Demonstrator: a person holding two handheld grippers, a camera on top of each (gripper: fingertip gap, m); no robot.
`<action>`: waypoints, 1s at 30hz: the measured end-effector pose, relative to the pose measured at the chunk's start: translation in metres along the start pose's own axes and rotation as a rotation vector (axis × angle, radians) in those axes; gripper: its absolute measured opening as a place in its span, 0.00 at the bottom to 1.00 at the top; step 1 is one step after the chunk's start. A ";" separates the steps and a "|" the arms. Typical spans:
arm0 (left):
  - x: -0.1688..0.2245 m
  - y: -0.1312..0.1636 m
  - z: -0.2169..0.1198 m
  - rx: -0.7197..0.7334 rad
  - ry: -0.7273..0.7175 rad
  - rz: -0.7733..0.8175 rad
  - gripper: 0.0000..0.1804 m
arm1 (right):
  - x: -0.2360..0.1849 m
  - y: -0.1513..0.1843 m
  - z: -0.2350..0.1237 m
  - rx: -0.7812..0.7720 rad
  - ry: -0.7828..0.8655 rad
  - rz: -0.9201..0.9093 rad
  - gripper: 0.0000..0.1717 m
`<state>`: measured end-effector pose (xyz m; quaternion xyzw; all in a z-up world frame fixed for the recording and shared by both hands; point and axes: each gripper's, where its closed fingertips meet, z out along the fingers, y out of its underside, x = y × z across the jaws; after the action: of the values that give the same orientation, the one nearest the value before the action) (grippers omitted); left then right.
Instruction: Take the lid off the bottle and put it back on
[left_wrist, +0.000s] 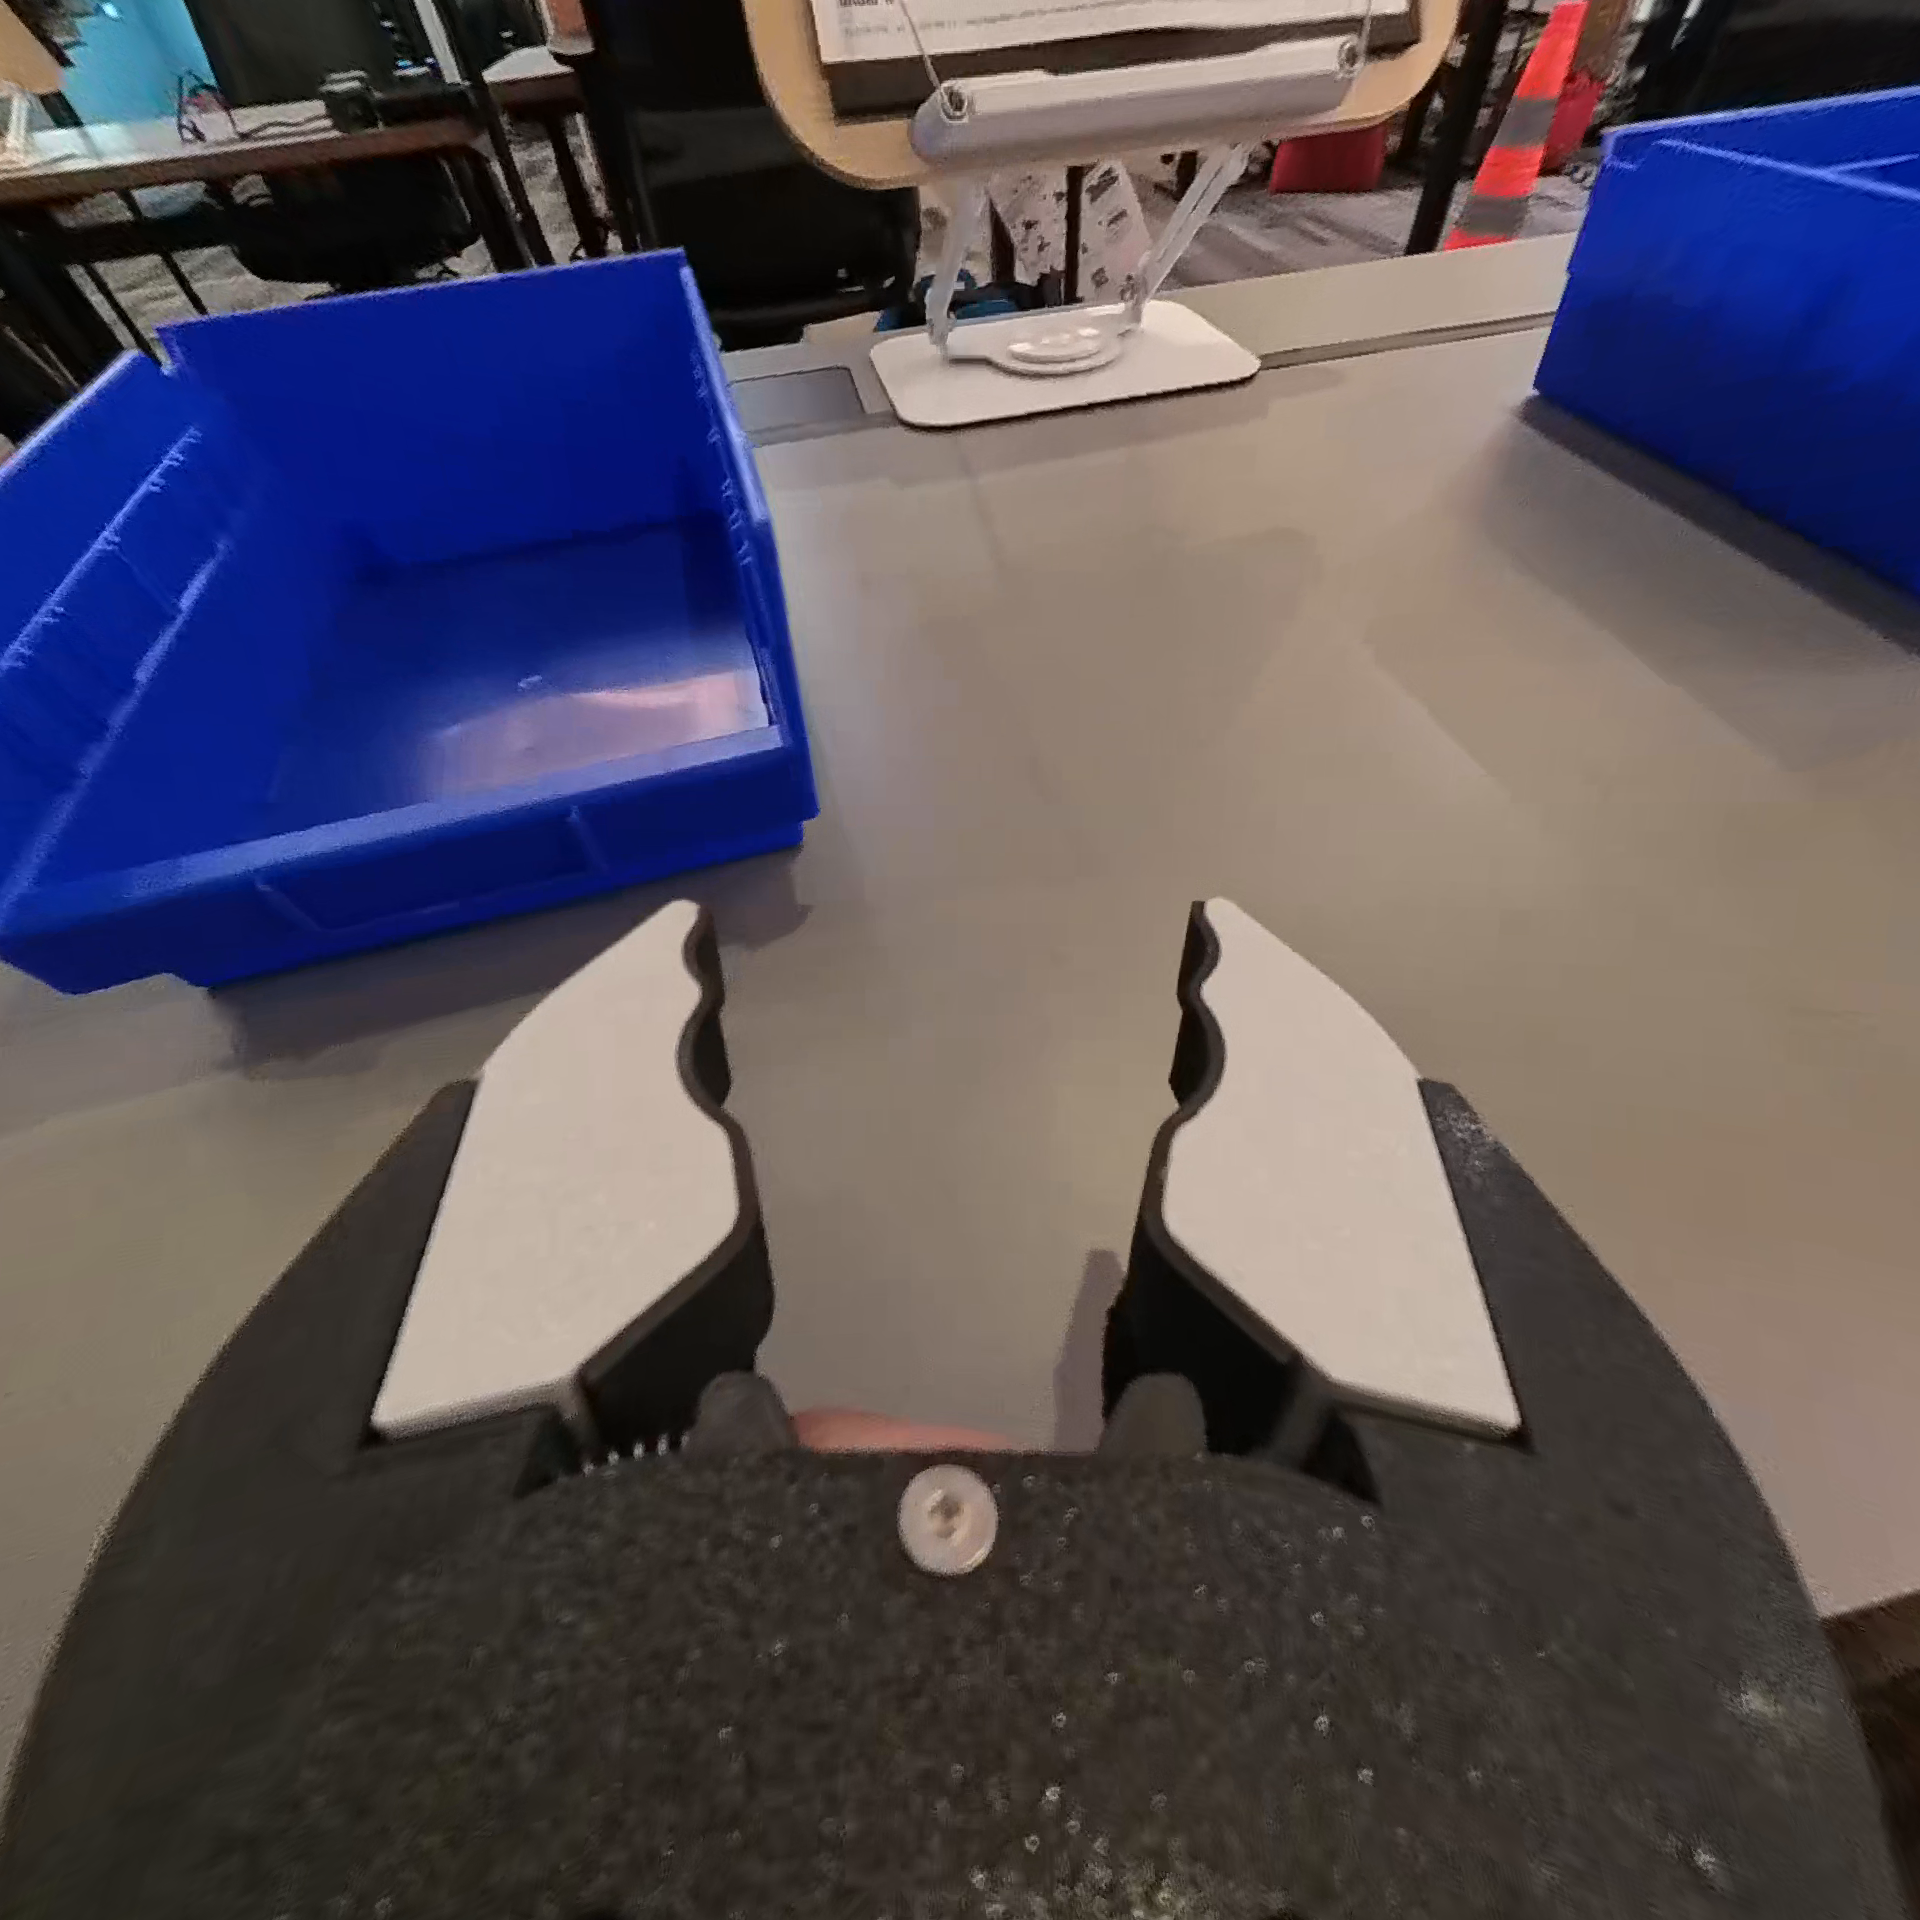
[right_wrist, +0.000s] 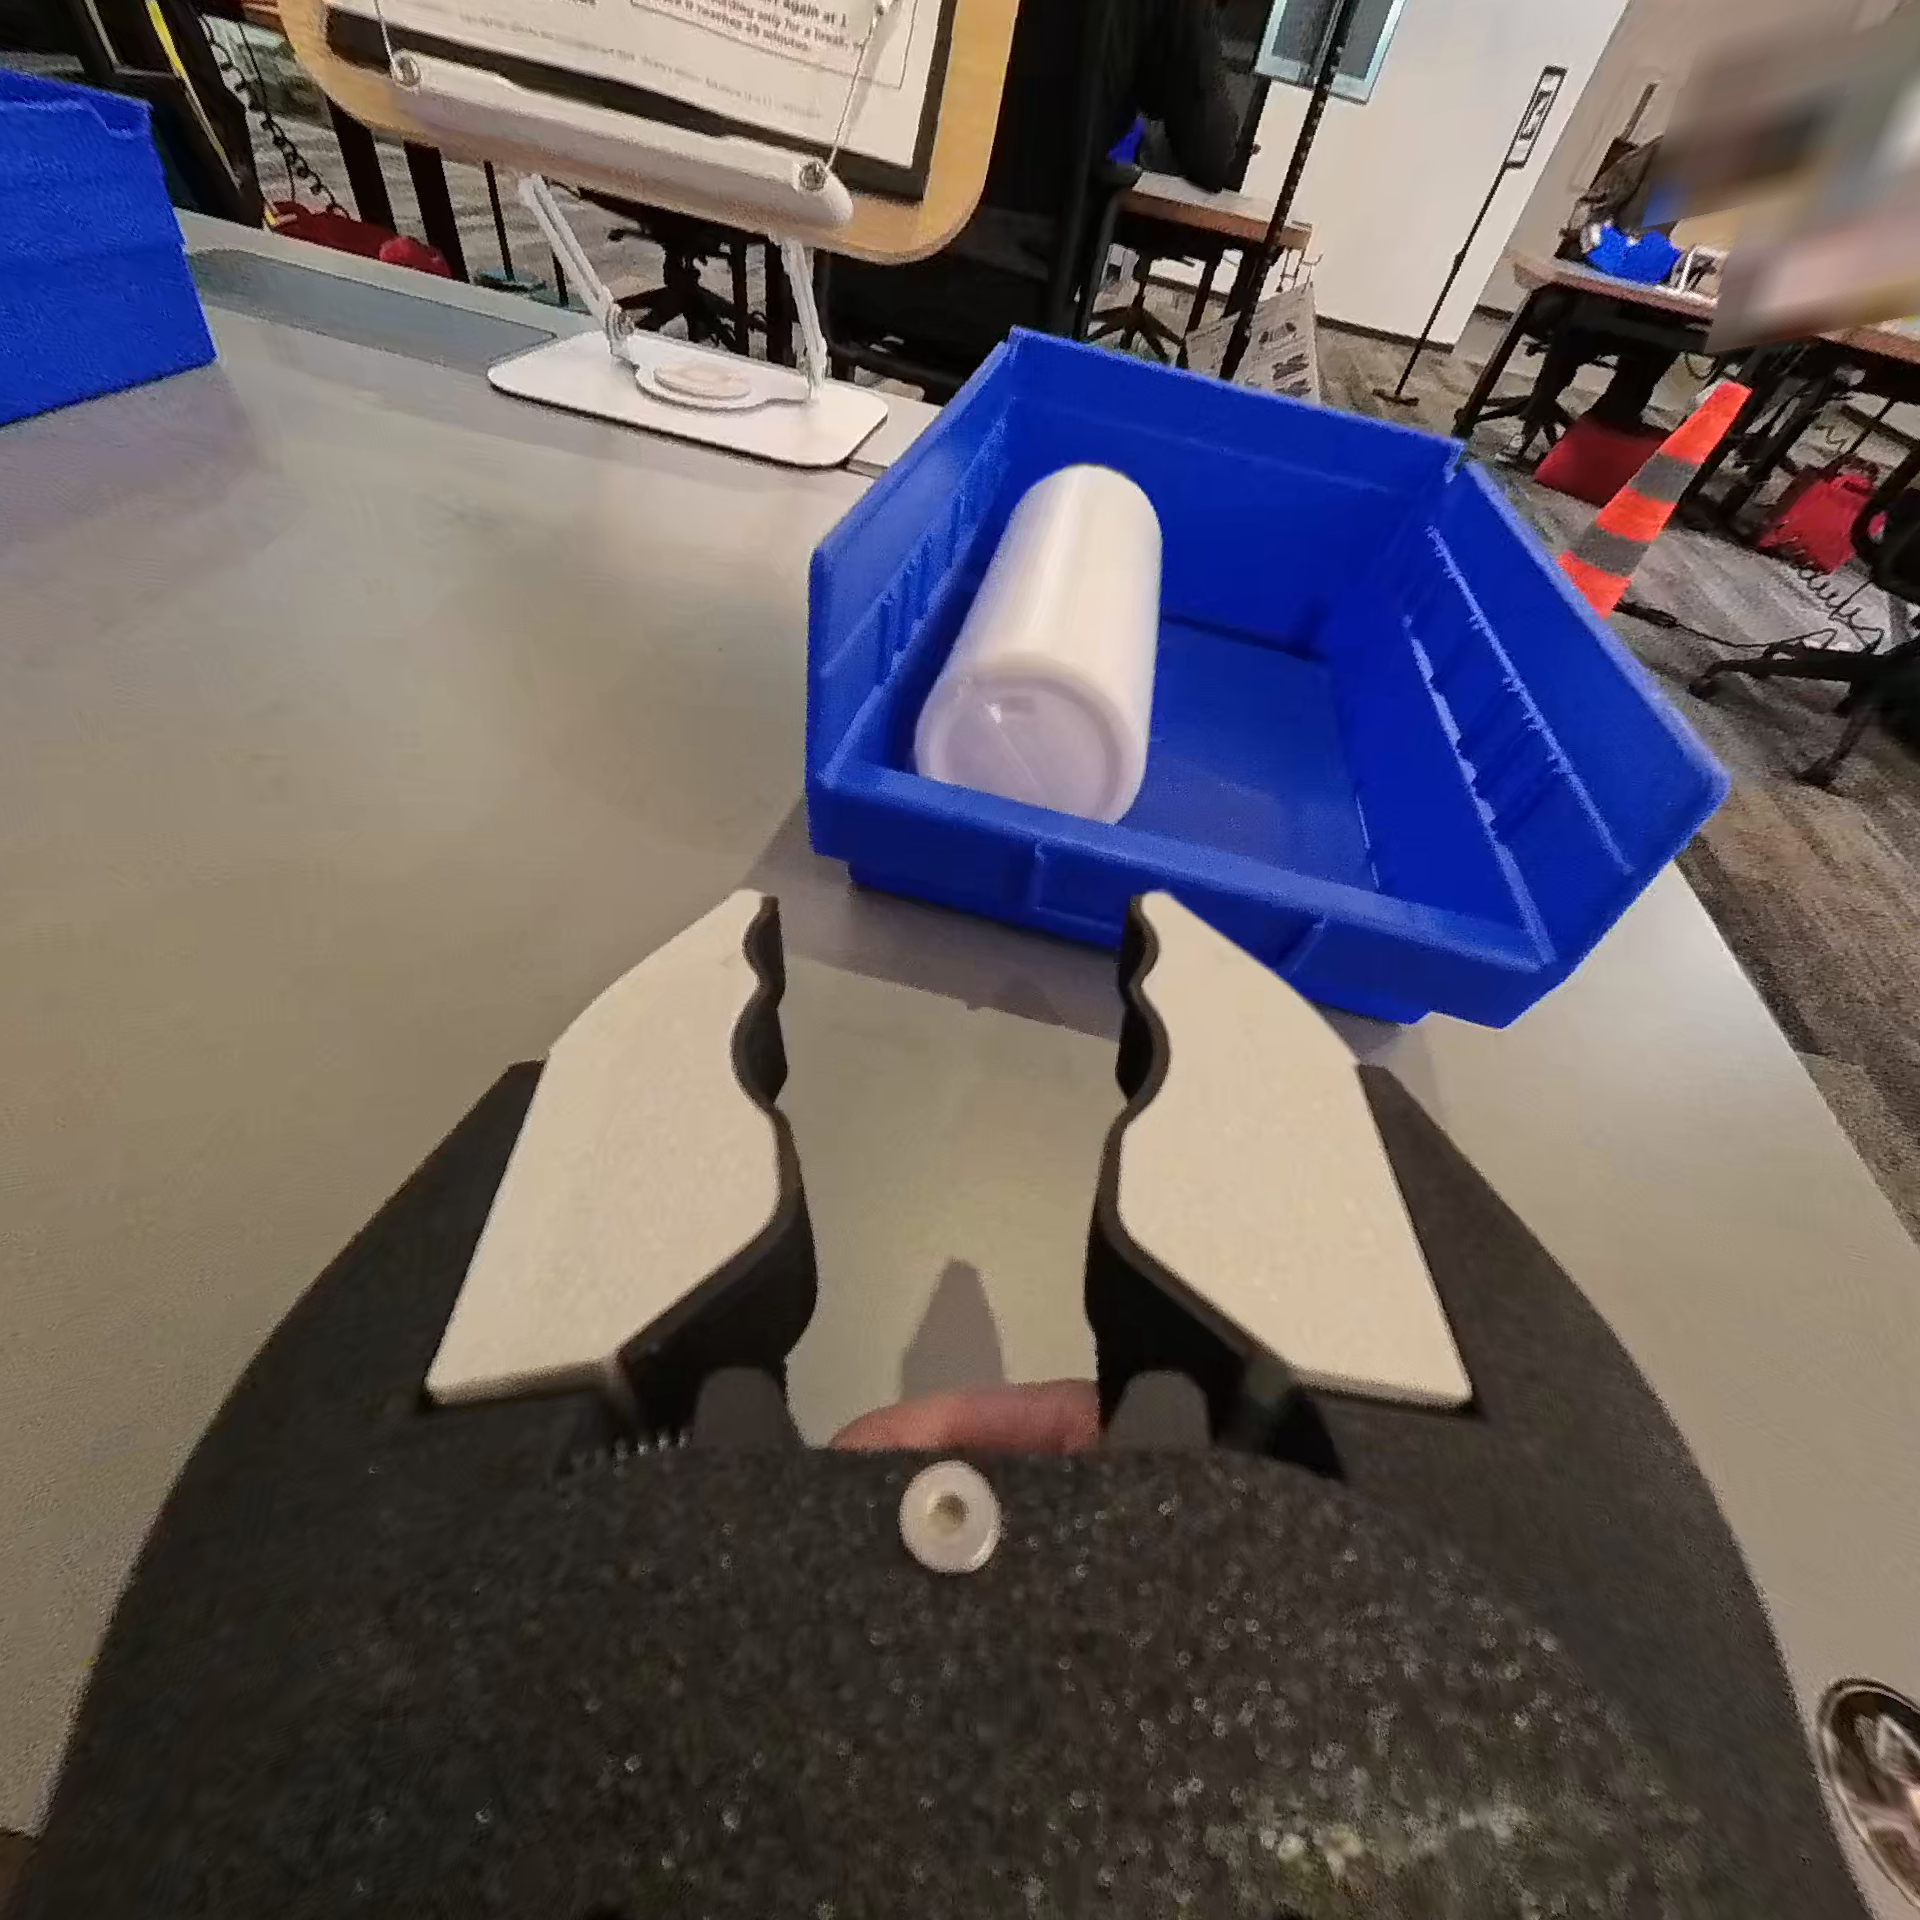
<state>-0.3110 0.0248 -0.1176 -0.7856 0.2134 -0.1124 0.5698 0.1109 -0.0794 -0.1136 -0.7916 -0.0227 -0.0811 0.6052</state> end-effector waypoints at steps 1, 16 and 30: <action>0.001 0.000 0.000 -0.001 0.002 0.001 0.46 | 0.000 -0.002 -0.001 0.007 0.000 0.003 0.36; 0.014 -0.006 0.021 0.004 0.084 -0.042 0.45 | 0.009 0.008 -0.017 -0.014 0.008 0.077 0.32; 0.306 -0.059 0.103 -0.159 0.619 0.142 0.45 | 0.072 0.028 -0.046 -0.014 0.183 0.147 0.21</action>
<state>0.0144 -0.0145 -0.1162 -0.7392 0.4390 -0.2888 0.4212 0.1807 -0.1355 -0.1178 -0.7846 0.0914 -0.1087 0.6035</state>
